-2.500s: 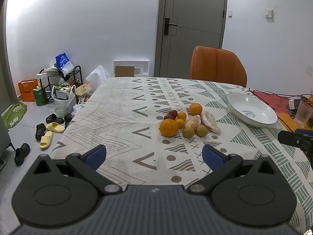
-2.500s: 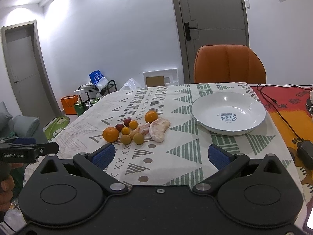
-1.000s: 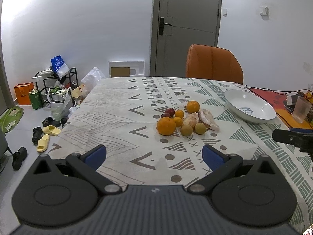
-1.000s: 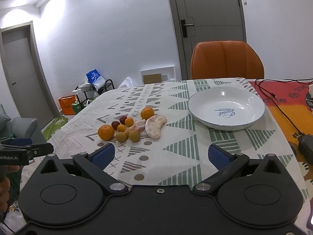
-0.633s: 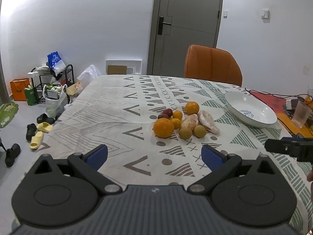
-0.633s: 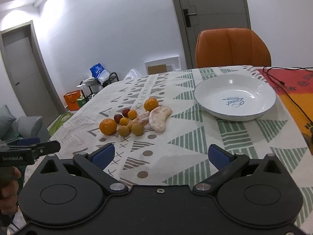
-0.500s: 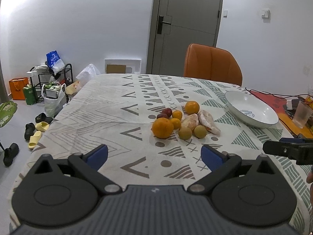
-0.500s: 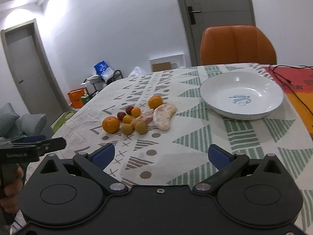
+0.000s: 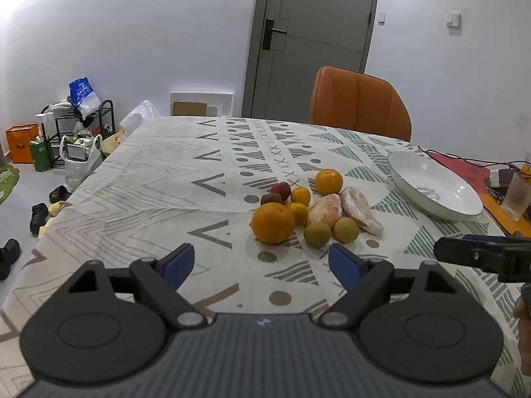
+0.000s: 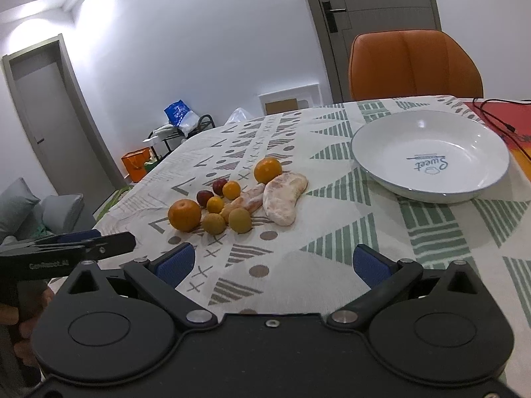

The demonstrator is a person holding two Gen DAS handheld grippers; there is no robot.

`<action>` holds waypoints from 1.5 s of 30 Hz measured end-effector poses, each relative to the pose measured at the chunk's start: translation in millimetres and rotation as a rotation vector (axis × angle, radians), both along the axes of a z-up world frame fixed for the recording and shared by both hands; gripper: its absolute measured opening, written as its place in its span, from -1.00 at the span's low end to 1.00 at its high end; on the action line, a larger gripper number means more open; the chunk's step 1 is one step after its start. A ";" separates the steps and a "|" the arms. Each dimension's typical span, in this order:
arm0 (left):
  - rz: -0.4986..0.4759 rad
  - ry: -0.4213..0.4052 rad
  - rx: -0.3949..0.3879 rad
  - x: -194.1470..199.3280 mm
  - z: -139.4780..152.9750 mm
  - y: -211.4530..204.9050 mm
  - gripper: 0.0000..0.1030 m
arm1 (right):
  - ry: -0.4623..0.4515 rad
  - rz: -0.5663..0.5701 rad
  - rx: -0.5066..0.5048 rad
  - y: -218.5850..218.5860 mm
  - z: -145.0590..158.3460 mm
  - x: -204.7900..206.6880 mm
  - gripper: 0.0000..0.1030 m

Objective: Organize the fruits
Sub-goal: 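Close the left gripper on the large orange while the right gripper approaches a yellow-green plum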

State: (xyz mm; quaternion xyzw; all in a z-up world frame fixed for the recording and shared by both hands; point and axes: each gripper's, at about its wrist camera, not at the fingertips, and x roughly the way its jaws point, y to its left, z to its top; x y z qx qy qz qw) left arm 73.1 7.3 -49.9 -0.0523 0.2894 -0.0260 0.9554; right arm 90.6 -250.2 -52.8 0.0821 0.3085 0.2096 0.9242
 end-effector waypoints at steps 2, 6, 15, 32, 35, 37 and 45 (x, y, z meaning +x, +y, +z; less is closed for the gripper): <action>-0.003 0.002 -0.004 6.2 -2.2 0.0 0.60 | -0.005 0.002 0.002 2.1 -0.9 4.2 0.99; 0.009 0.020 0.000 19.1 -8.5 -0.5 0.58 | 0.012 0.031 0.009 8.3 -4.8 17.2 0.97; 0.035 0.046 0.000 43.3 -15.9 4.9 0.58 | -0.010 0.008 -0.079 28.5 -8.3 36.8 0.86; -0.017 0.091 -0.020 74.9 -24.6 -2.1 0.17 | 0.029 0.110 -0.083 57.0 -20.7 66.0 0.04; -0.029 0.104 -0.035 78.3 -25.6 -2.0 -0.05 | 0.039 0.129 -0.082 61.0 -22.4 70.1 -0.19; -0.041 0.109 -0.048 78.8 -24.6 -2.2 -0.22 | 0.058 0.139 -0.073 62.7 -24.5 74.1 -0.23; -0.030 0.090 -0.043 74.1 -16.0 -5.7 -0.23 | 0.047 0.163 -0.062 64.9 -22.0 73.4 -0.59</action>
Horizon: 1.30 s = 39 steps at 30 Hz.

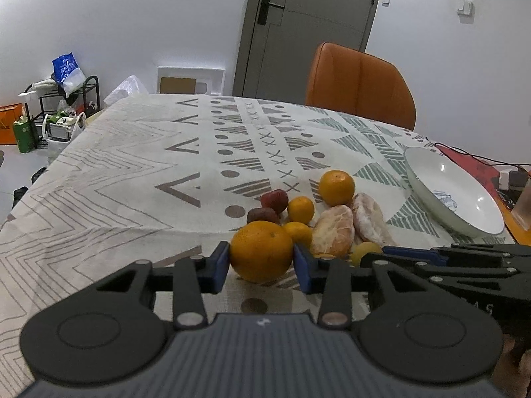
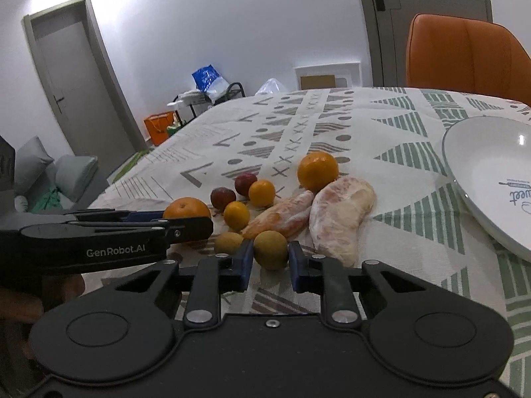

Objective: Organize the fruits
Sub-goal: 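Grasp the yellow-green plum with the right gripper while the left gripper lifts the orange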

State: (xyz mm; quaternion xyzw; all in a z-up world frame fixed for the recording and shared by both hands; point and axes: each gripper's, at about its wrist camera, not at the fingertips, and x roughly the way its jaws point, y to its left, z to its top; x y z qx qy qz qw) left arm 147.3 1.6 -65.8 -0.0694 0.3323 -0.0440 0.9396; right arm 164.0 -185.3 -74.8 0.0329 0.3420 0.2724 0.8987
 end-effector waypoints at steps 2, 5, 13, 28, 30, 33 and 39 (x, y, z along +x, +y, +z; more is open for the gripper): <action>-0.003 -0.007 -0.003 -1.7 2.4 -1.9 -0.23 | -0.001 -0.007 0.010 -3.7 0.6 -0.7 -0.59; -0.012 -0.018 -0.010 -3.9 5.5 -6.9 -0.23 | -0.007 -0.023 0.018 -9.3 2.5 -2.9 -0.59; -0.053 -0.035 -0.004 -6.4 13.7 -31.1 -0.23 | -0.057 -0.061 0.048 -29.1 13.5 -16.9 -0.59; -0.137 -0.085 0.015 -11.8 28.0 -89.2 -0.23 | -0.141 -0.191 0.078 -101.8 30.8 -37.5 -0.60; -0.142 -0.090 0.017 -10.5 29.1 -95.4 -0.23 | -0.151 -0.208 0.081 -110.1 32.4 -39.1 -0.60; -0.152 -0.096 0.022 -8.7 31.5 -105.1 -0.23 | -0.163 -0.230 0.090 -122.8 34.0 -42.0 -0.60; -0.179 -0.119 0.035 -6.6 38.9 -124.1 -0.23 | -0.179 -0.277 0.112 -145.6 34.2 -46.6 -0.60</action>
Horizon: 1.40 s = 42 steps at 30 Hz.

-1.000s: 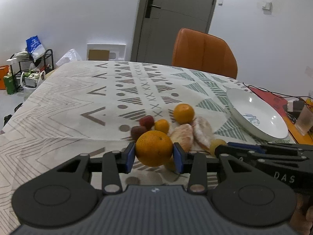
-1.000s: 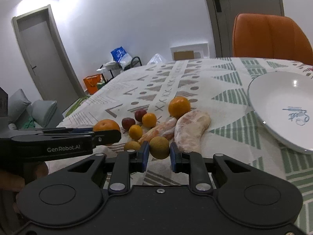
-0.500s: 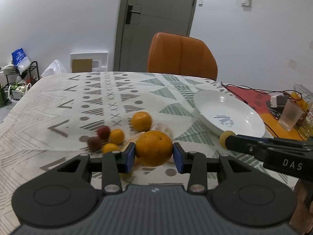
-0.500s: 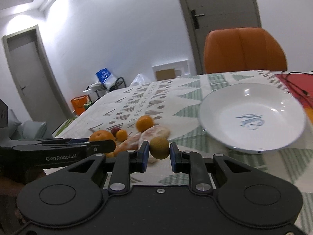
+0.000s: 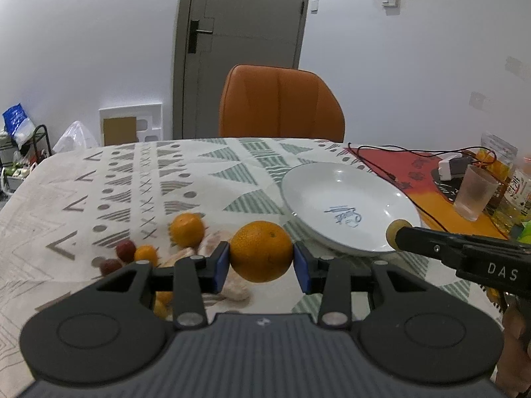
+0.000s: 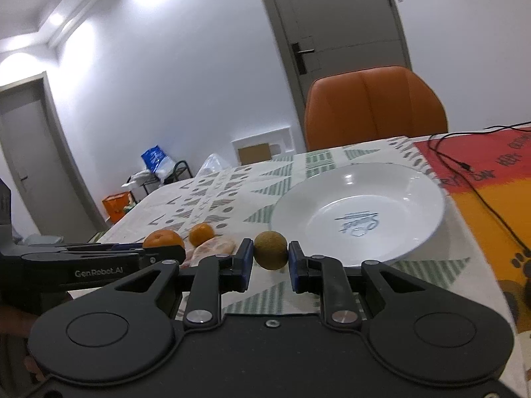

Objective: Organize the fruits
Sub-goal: 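Carry both fruits over the white plate and open both grippers to drop them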

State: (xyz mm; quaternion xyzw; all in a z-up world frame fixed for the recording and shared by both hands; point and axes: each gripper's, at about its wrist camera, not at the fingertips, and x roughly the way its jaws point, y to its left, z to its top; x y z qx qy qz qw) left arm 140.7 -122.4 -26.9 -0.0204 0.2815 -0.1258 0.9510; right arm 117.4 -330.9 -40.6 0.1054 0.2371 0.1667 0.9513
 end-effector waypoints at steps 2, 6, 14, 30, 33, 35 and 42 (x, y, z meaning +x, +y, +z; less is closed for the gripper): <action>-0.008 -0.005 0.003 0.9 1.7 -5.2 -0.23 | -0.005 -0.015 0.013 -8.8 0.1 -0.9 -0.60; -0.028 -0.014 0.014 3.2 2.9 -16.4 -0.23 | -0.014 -0.045 0.023 -23.1 0.1 -1.1 -0.60; -0.061 -0.014 0.021 13.3 1.8 -37.7 -0.23 | -0.026 -0.092 0.035 -46.6 -1.6 -0.5 -0.59; -0.112 -0.002 0.039 39.6 -4.8 -71.1 -0.23 | 0.000 -0.124 0.050 -62.0 -17.4 20.5 -0.59; -0.111 0.003 0.038 45.9 -7.1 -73.7 -0.23 | 0.000 -0.120 0.048 -61.5 -19.0 26.1 -0.59; -0.111 0.011 0.035 50.6 -9.2 -75.4 -0.23 | 0.005 -0.118 0.046 -61.2 -20.8 30.1 -0.59; -0.128 0.030 0.039 62.4 -15.4 -84.2 -0.23 | 0.030 -0.114 0.039 -60.8 -26.3 39.8 -0.53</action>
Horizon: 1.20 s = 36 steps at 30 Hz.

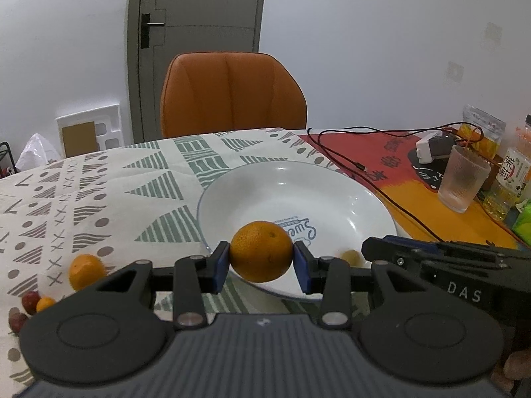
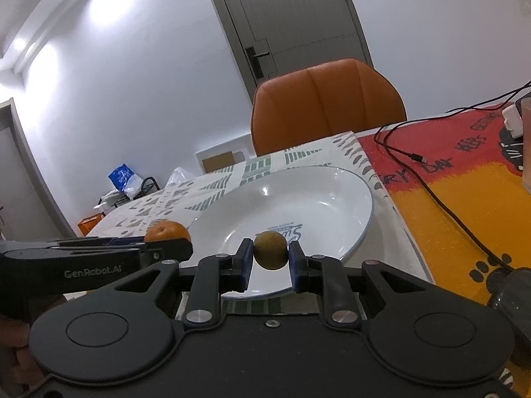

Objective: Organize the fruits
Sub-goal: 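Carry both fruits over the white plate and open both grippers to drop them, then move both open grippers back from the plate to the fruit pile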

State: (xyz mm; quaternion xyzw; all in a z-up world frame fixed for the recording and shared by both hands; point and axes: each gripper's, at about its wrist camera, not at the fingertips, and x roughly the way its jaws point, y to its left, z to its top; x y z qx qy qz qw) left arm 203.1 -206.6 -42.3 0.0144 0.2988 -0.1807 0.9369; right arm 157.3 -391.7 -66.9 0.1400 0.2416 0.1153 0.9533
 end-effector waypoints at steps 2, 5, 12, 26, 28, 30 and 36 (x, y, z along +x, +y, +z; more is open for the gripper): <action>-0.004 -0.002 0.002 0.8 -1.0 -1.8 -0.23 | 0.005 -0.009 -0.012 0.0 -0.7 1.0 -0.47; -0.017 0.005 -0.002 2.8 -1.8 -4.3 -0.22 | 0.005 -0.013 -0.014 -1.5 0.0 -0.5 -0.47; 0.014 -0.031 0.028 -2.7 3.0 -2.8 0.30 | 0.015 -0.022 -0.014 -2.4 1.2 -4.0 -0.47; 0.122 -0.043 0.011 -19.9 11.3 42.5 0.50 | 0.014 0.004 -0.035 12.4 9.8 -12.9 -0.36; 0.141 -0.043 0.011 -22.7 12.5 50.2 0.52 | 0.011 0.008 -0.038 15.8 11.4 -14.4 -0.31; 0.155 -0.045 0.008 -25.5 14.1 58.0 0.54 | 0.008 0.010 -0.045 19.8 13.3 -16.5 -0.17; 0.208 -0.049 -0.003 -35.7 17.2 79.6 0.69 | -0.004 0.025 -0.057 32.0 19.0 -21.6 -0.11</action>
